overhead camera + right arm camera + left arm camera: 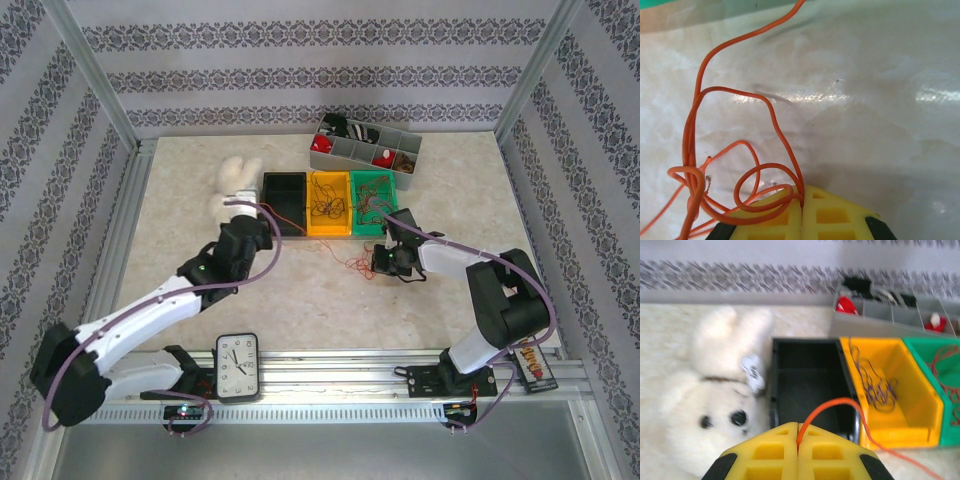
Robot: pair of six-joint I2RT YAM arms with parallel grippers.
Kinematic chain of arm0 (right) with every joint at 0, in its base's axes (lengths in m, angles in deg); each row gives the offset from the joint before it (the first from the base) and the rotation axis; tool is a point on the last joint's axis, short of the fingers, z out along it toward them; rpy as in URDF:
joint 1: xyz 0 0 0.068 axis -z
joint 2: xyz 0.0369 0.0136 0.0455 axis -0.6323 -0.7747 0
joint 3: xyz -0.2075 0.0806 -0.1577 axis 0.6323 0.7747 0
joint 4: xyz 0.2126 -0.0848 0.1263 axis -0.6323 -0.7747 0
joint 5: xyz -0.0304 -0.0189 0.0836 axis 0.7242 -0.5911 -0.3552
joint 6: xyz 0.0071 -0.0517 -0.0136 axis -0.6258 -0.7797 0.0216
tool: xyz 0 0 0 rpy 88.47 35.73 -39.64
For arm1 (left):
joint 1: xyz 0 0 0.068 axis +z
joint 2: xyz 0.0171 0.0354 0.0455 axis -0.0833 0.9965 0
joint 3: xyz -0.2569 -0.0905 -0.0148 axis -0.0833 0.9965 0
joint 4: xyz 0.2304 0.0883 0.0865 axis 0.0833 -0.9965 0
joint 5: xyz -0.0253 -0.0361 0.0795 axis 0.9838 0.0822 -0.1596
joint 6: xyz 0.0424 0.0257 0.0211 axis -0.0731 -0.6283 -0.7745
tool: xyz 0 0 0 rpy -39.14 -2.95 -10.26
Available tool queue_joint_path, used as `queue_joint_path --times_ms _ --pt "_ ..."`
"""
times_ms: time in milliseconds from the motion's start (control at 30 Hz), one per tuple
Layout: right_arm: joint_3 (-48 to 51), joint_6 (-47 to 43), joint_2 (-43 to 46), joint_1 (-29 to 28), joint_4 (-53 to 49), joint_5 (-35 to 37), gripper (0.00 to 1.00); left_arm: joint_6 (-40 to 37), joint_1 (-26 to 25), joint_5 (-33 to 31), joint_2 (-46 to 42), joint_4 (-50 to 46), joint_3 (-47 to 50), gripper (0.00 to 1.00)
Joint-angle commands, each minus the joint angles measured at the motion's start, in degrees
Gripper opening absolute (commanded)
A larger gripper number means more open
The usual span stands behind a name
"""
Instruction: Untangle the cables
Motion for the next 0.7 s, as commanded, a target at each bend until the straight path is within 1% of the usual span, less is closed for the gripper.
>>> queue_joint_path --times_ms 0,100,267,333,400,533,600,667 --pt "1.36 1.23 0.54 1.09 -1.61 3.84 0.08 -2.03 2.35 -5.70 -3.82 -3.71 -4.29 0.00" --pt "1.45 1.63 0.30 1.28 -1.22 3.66 0.08 -2.76 4.87 -6.05 -5.73 -6.05 -6.94 0.00" --pt "1.63 1.81 0.10 1.38 -0.66 3.49 0.07 -2.03 10.07 -3.77 -6.40 -9.63 -11.36 0.00" --pt "1.64 1.68 0.11 1.42 -0.60 3.40 0.07 0.77 13.28 -0.29 -7.42 -9.78 -12.21 0.00" --pt "1.61 1.76 0.02 1.44 -0.65 3.40 0.10 3.54 16.14 3.56 -8.57 -8.90 -12.75 0.00" --pt "1.27 2.27 -0.32 1.34 -0.80 3.68 0.16 2.76 16.99 5.87 -9.19 -7.57 -14.57 0.00" --pt "1.12 2.50 -0.42 1.38 -0.96 3.84 0.17 1.97 17.05 6.04 -9.61 -7.14 -15.06 0.00" --pt "0.84 2.77 -0.64 1.38 -1.21 3.93 0.21 1.31 17.05 6.13 -10.49 -6.20 -14.84 0.00"
